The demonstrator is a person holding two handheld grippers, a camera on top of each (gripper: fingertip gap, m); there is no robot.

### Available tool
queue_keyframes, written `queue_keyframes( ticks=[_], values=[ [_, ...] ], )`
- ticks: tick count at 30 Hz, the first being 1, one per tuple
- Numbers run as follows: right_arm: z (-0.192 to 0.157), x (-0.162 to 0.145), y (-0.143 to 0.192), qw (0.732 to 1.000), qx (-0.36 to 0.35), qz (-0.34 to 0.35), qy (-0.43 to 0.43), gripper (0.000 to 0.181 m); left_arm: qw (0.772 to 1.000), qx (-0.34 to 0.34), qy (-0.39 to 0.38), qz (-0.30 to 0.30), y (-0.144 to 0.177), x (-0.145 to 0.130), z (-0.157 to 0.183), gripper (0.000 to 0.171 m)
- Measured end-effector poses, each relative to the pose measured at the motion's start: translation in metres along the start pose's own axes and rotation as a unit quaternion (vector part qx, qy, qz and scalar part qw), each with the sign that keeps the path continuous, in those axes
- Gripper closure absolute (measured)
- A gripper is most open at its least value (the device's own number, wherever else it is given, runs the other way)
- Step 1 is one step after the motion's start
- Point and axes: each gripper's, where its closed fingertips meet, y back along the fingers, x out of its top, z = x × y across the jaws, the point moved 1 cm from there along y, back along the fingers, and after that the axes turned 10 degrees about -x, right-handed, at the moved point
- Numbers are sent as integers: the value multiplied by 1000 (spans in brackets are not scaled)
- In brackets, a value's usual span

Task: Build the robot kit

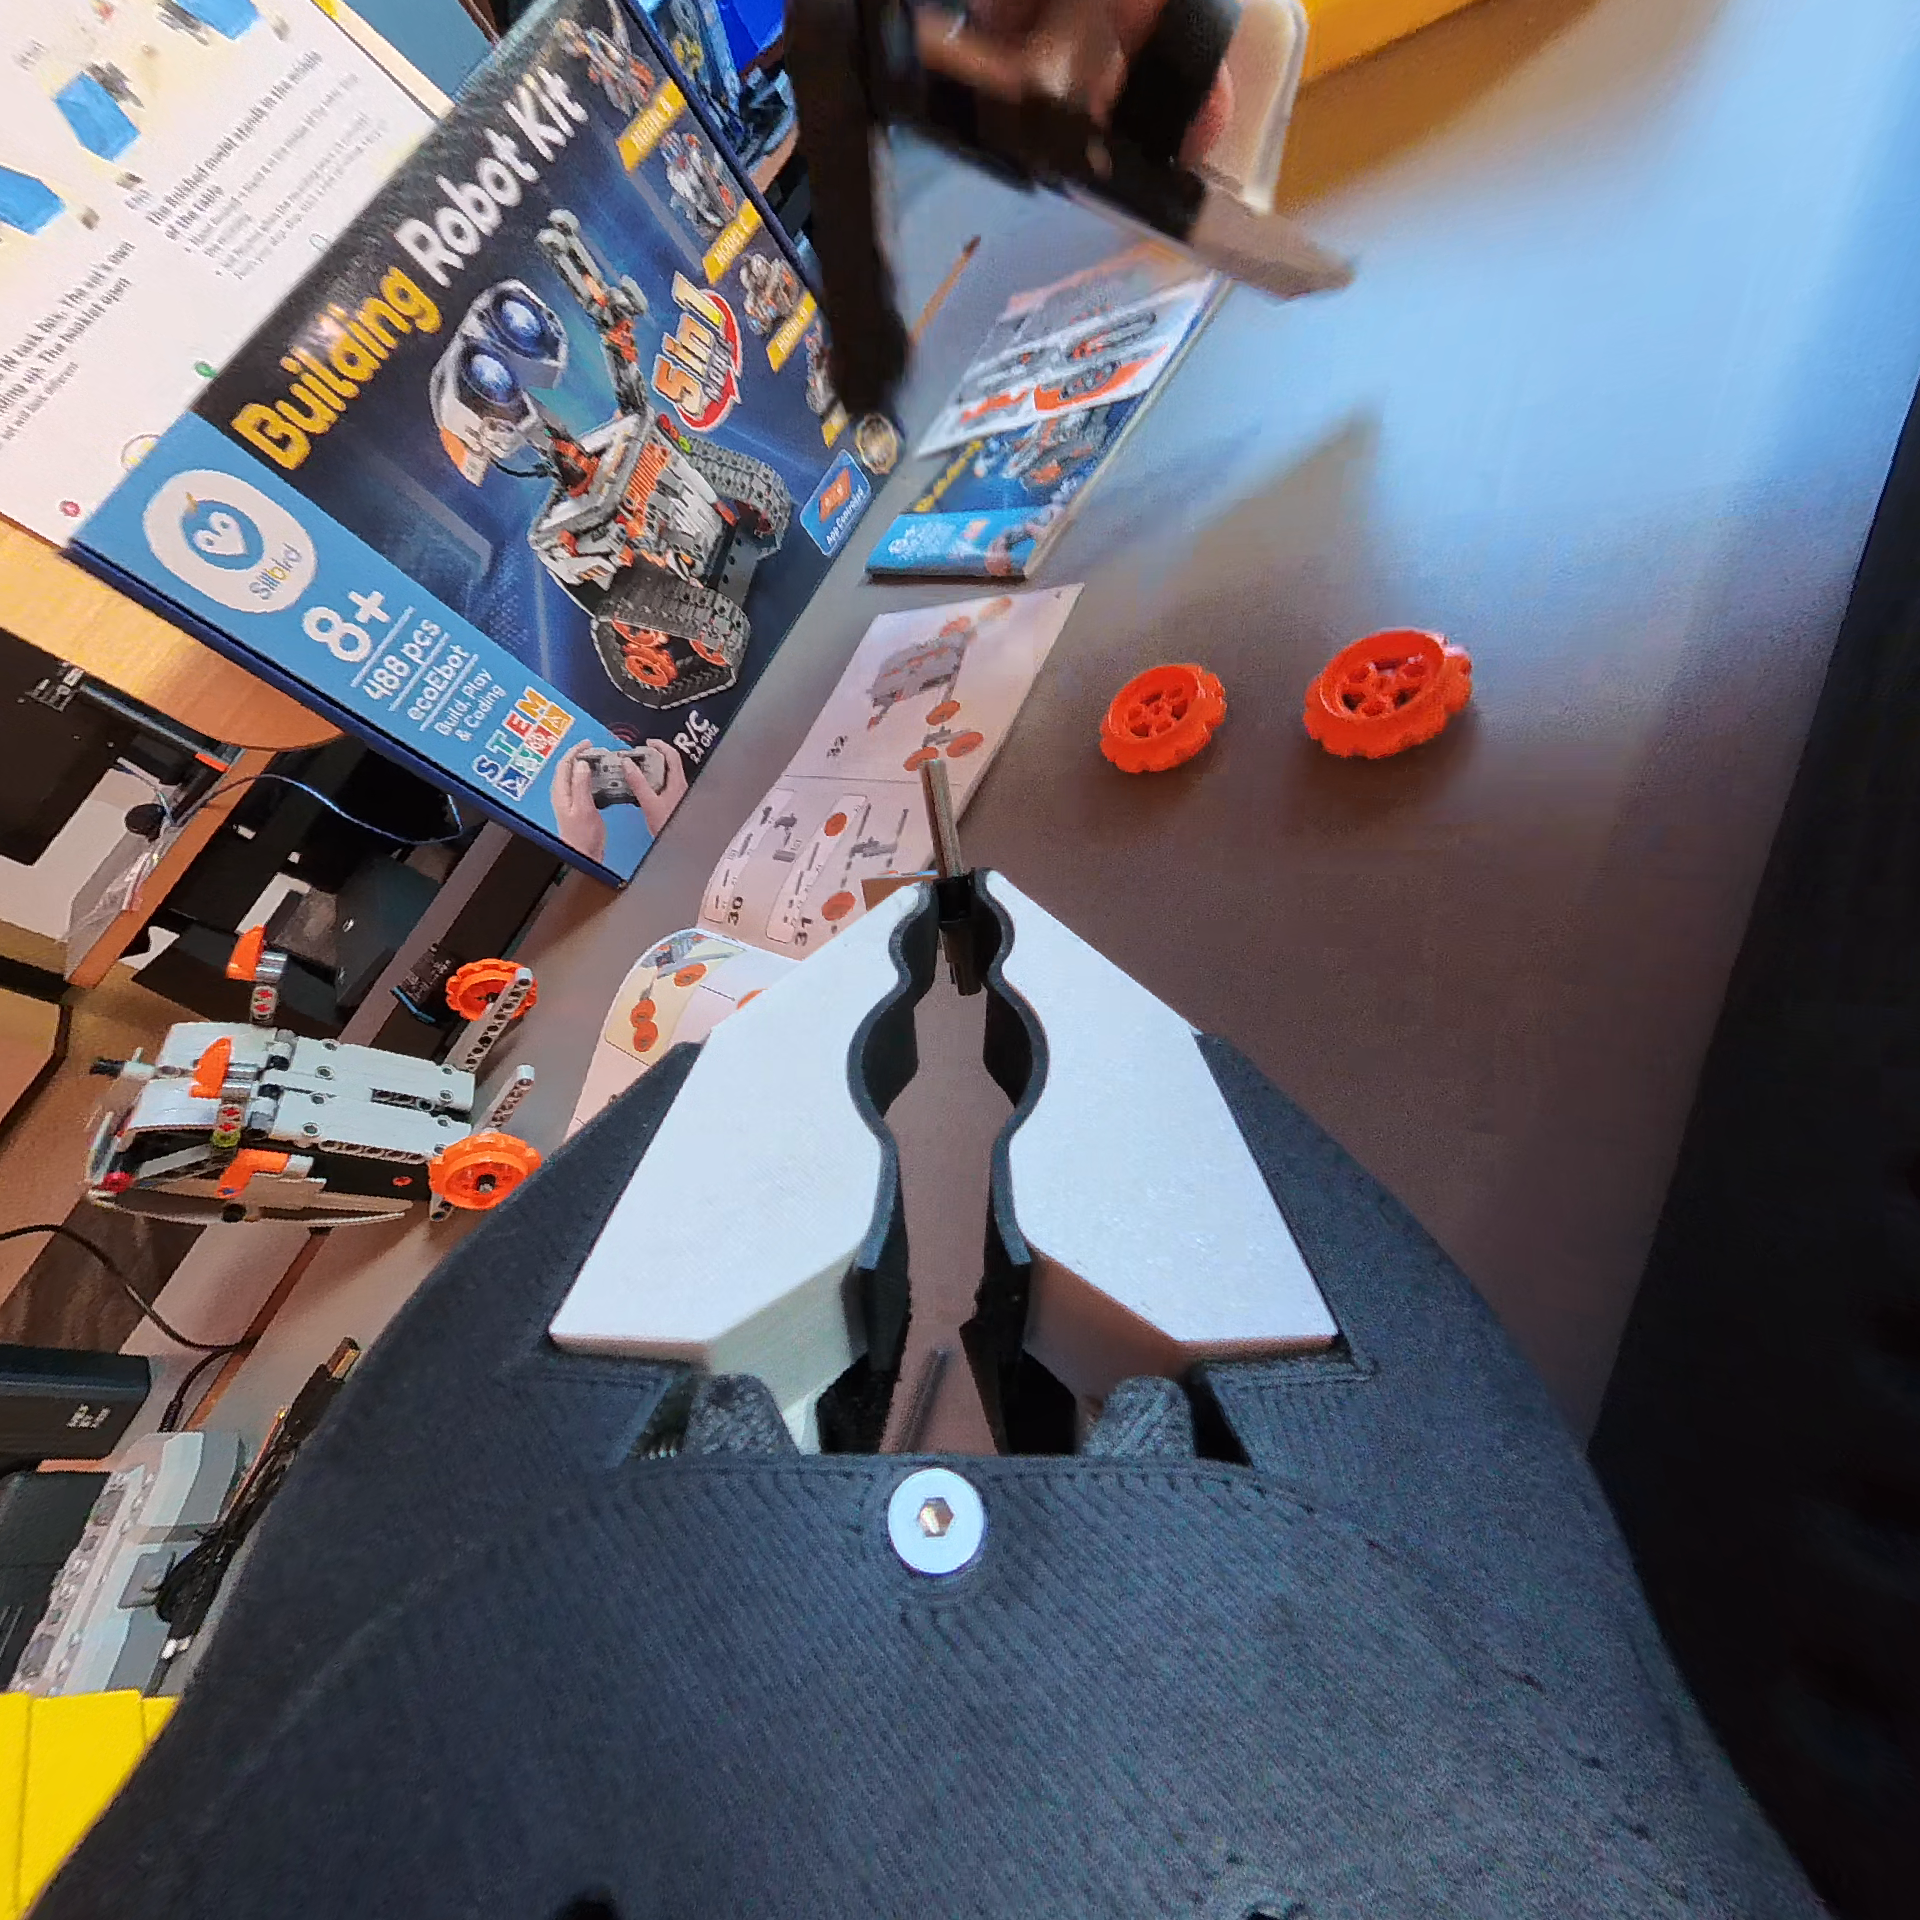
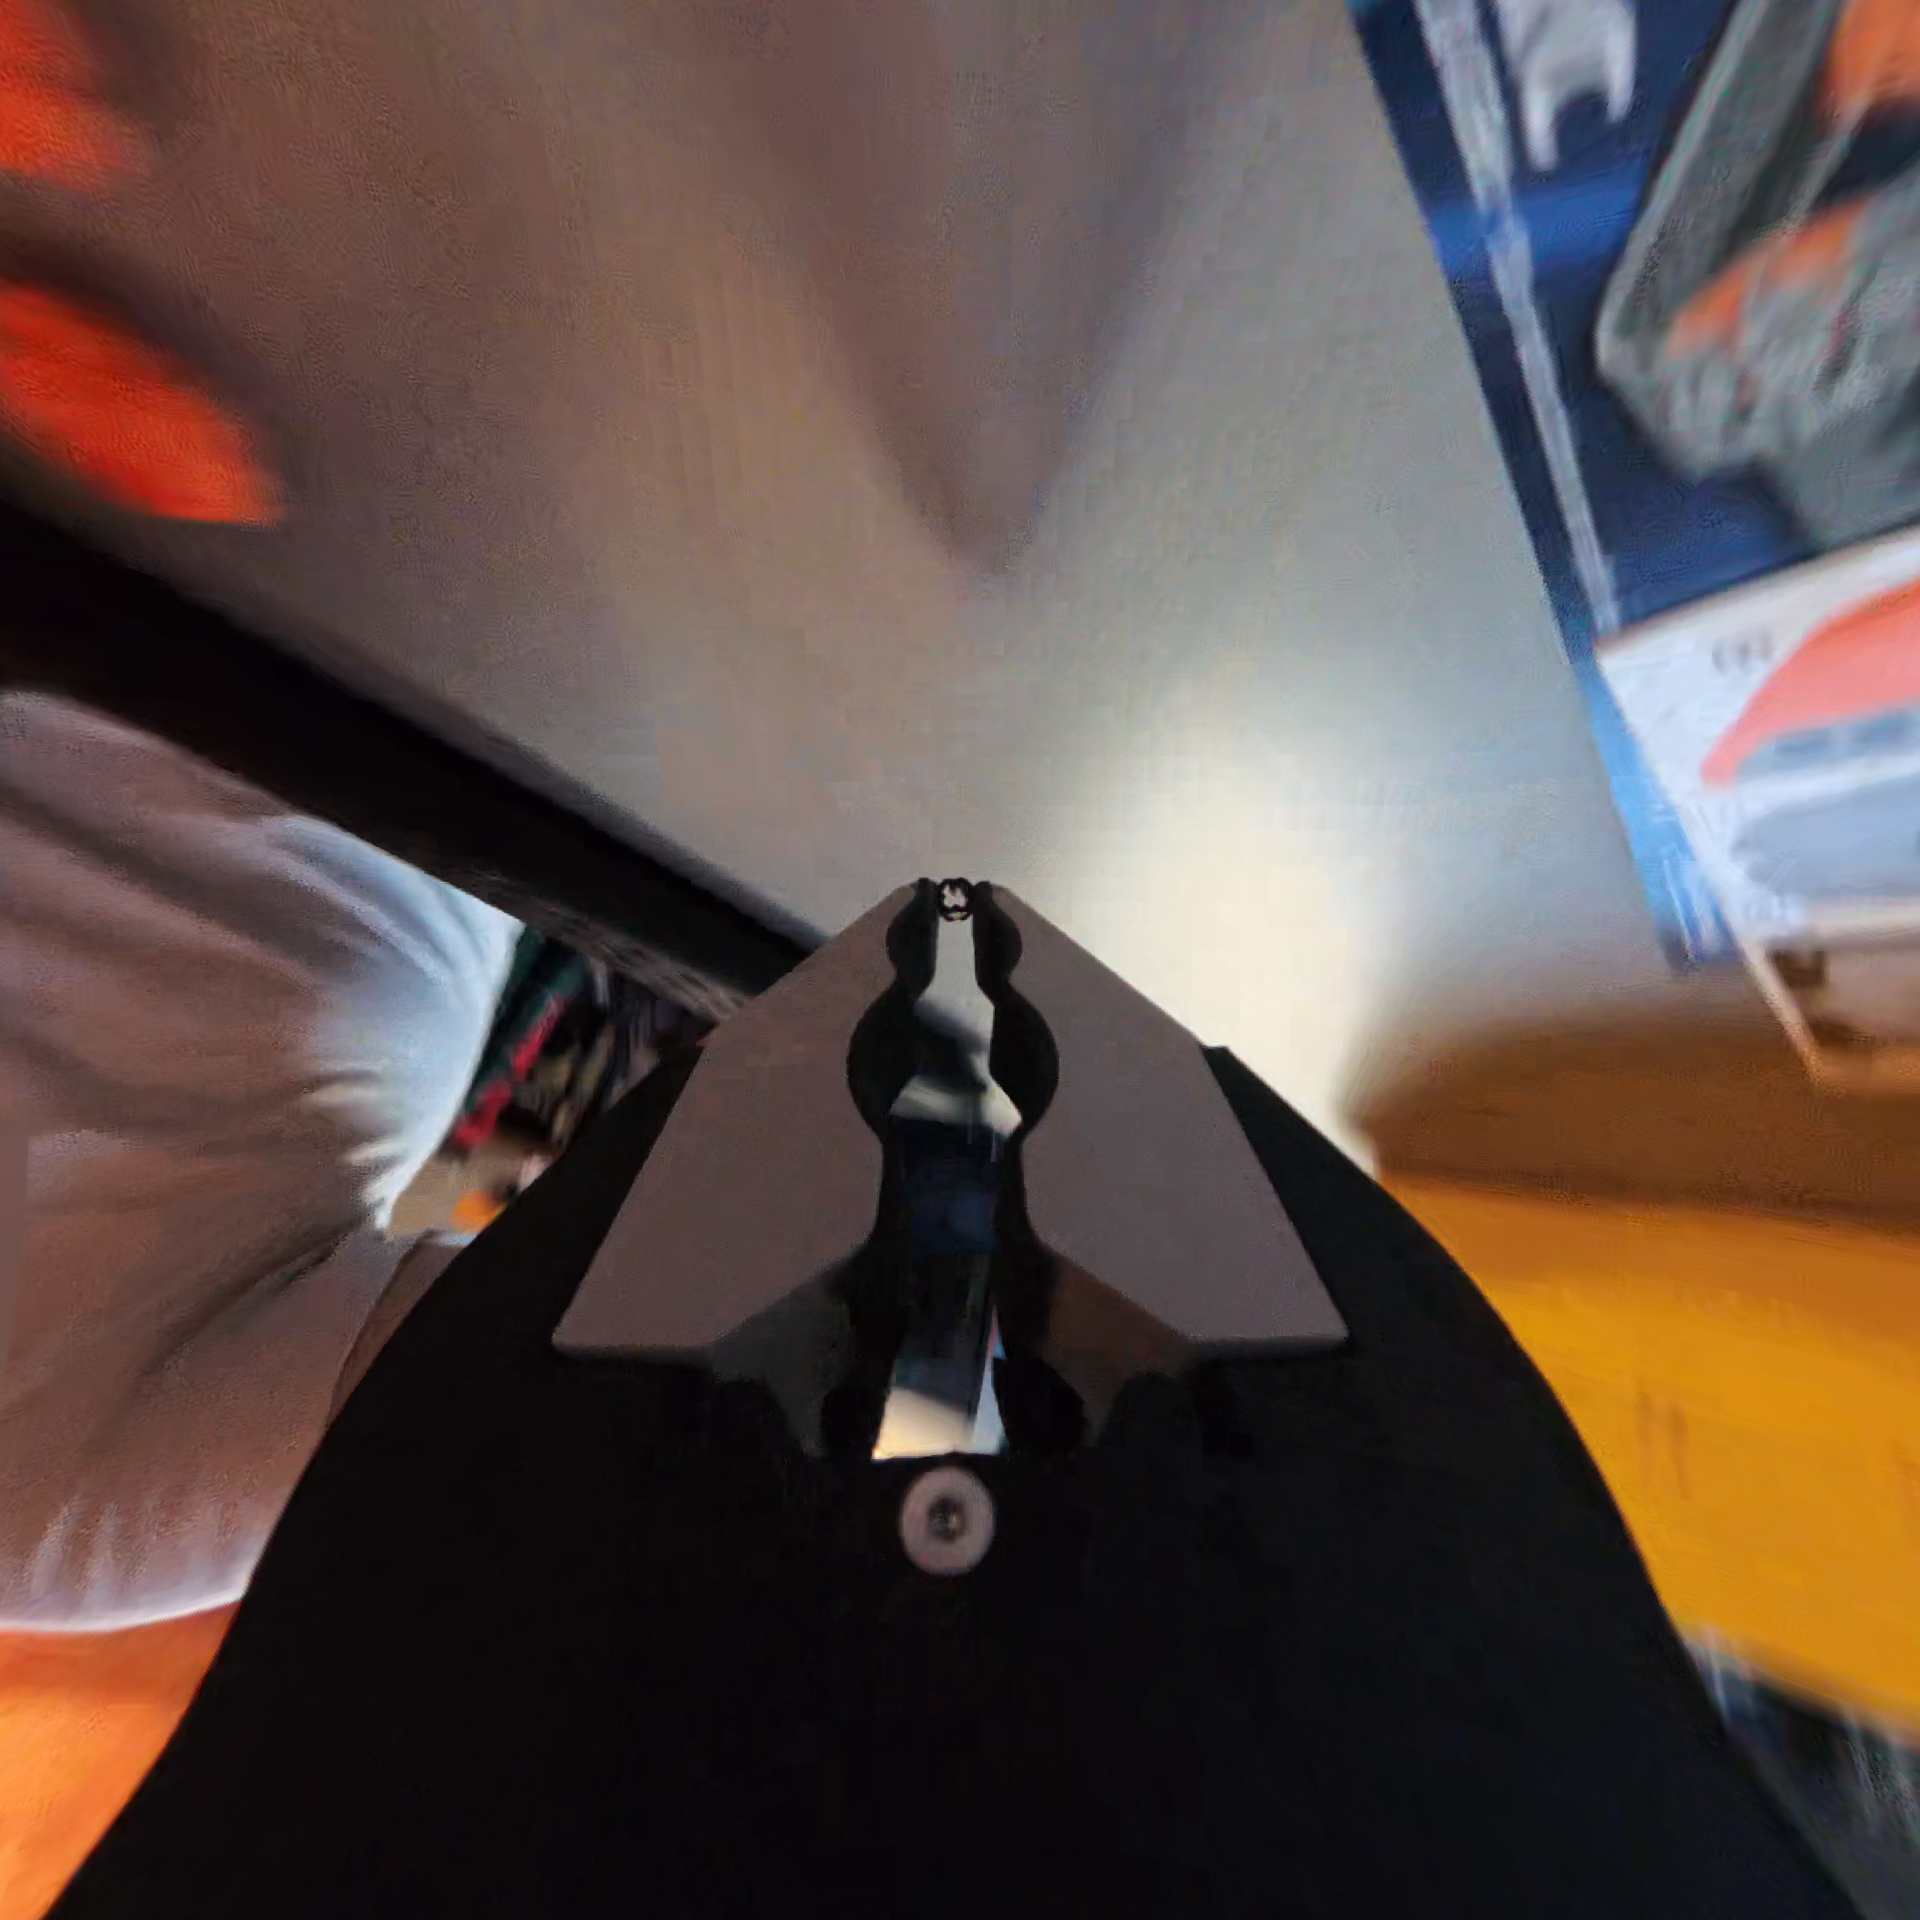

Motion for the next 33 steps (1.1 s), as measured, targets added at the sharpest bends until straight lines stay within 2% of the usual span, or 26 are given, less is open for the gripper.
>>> queue_keyframes(
  ticks=[1, 2, 3, 4, 6, 7, 8, 9, 10, 13, 15, 18, 20, 21, 24, 28, 33],
  values=[
    [-14, 13, 18, 993, 37, 104, 34, 177, 1000, 2, 4, 6, 1, 1, -2, 168],
    [-27, 24, 40, 970, 69, 222, 75, 177, 1000, 8, 10, 13, 3, 3, -4, 168],
    [-39, 34, 67, 926, 94, 348, 109, 177, 1000, 13, 17, 21, 5, 5, -7, 169],
    [-50, 37, 96, 867, 117, 464, 138, 177, 999, 16, 26, 32, 8, 7, -10, 169],
    [-78, 28, 149, 712, 156, 655, 199, 177, 997, 19, 48, 52, 12, 10, -15, 168],
    [-93, 18, 168, 631, 166, 724, 224, 177, 996, 22, 55, 61, 14, 11, -17, 168],
    [-109, 9, 181, 561, 178, 772, 242, 177, 995, 23, 62, 70, 16, 13, -19, 168],
    [-125, 2, 187, 509, 192, 798, 258, 177, 994, 23, 69, 81, 18, 15, -20, 169],
    [-141, 0, 188, 483, 213, 804, 273, 177, 992, 21, 78, 93, 20, 17, -21, 169],
    [-179, 14, 185, 448, 268, 802, 290, 176, 988, 15, 100, 115, 24, 19, -24, 169],
    [-195, 32, 179, 442, 279, 805, 279, 176, 987, 8, 102, 126, 26, 21, -23, 169],
    [-220, 49, 158, 441, 192, 817, 319, 177, 986, -10, 96, 133, 26, 22, -18, 169],
    [-226, 55, 142, 438, 112, 819, 352, 176, 988, -20, 82, 127, 24, 22, -13, 169],
    [-227, 58, 135, 438, 96, 817, 363, 177, 989, -26, 73, 123, 22, 22, -9, 169],
    [-228, 62, 127, 439, 91, 812, 374, 177, 993, -39, 34, 108, 16, 23, 2, 169],
    [-234, 58, 120, 424, 83, 804, 408, 177, 994, -50, 5, 100, 12, 25, 12, 169],
    [-234, 59, 115, 430, 63, 796, 420, 176, 994, -43, -18, 100, 14, 27, 15, 169]
  ],
)
